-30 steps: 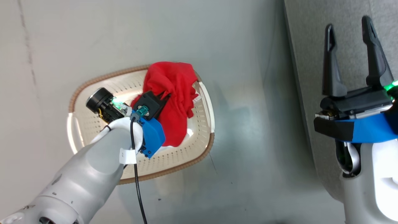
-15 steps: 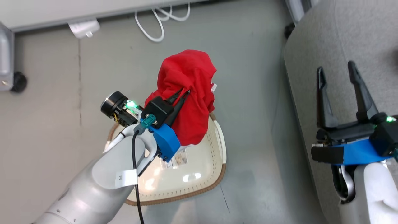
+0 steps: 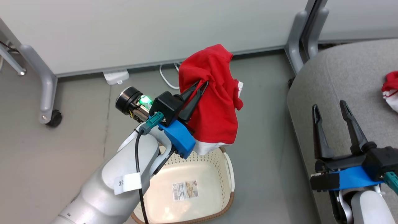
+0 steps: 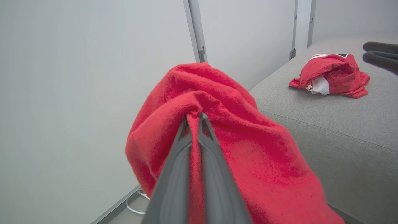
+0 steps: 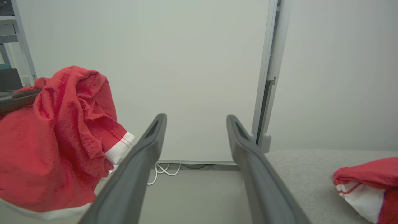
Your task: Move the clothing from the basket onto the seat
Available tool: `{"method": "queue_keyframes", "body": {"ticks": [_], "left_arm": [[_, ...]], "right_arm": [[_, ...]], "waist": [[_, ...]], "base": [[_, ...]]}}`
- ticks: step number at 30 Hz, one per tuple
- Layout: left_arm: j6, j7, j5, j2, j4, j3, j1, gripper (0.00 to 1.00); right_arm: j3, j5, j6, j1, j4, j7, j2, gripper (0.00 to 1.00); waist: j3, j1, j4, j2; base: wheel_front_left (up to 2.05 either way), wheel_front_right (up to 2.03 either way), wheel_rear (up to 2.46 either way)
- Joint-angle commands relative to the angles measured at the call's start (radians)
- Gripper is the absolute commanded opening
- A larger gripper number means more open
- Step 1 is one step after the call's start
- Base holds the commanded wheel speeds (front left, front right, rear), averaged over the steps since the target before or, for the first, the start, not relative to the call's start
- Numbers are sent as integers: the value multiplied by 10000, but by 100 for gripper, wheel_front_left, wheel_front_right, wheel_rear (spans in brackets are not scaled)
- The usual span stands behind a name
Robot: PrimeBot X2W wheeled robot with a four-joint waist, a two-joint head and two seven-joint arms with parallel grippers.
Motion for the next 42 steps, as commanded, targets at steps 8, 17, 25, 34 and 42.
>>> {"method": "queue_keyframes", "body": {"ticks": [8, 17, 25, 34, 42], "left_arm": [[-104, -50, -10, -153, -202, 210, 111, 0], [-141, -50, -41, -176, -101, 183, 171, 0], [-167, -51, -8, -210, -108, 195, 127, 0], [-179, -51, 116, -254, -216, 283, -21, 0], [-213, -51, 218, -370, -292, 273, -169, 0]], "right_arm": [[70, 175, 1, 592, 73, -5, -10, 100], [240, 283, 1, 695, 150, -5, -1, 100], [862, 363, 1, 420, 177, -5, 4, 100], [2561, 538, 1, -455, 482, -7, 4, 100], [3674, 730, 1, -1592, 1148, -5, 0, 100]], "waist": [[-797, 2, 264, -1], [-980, 2, 355, -1], [-921, 2, 424, -1], [-590, 2, 509, -1], [-288, 2, 651, -1]], "base": [[0, 0, 0], [0, 0, 0], [0, 0, 0], [0, 0, 0], [0, 0, 0]]}}
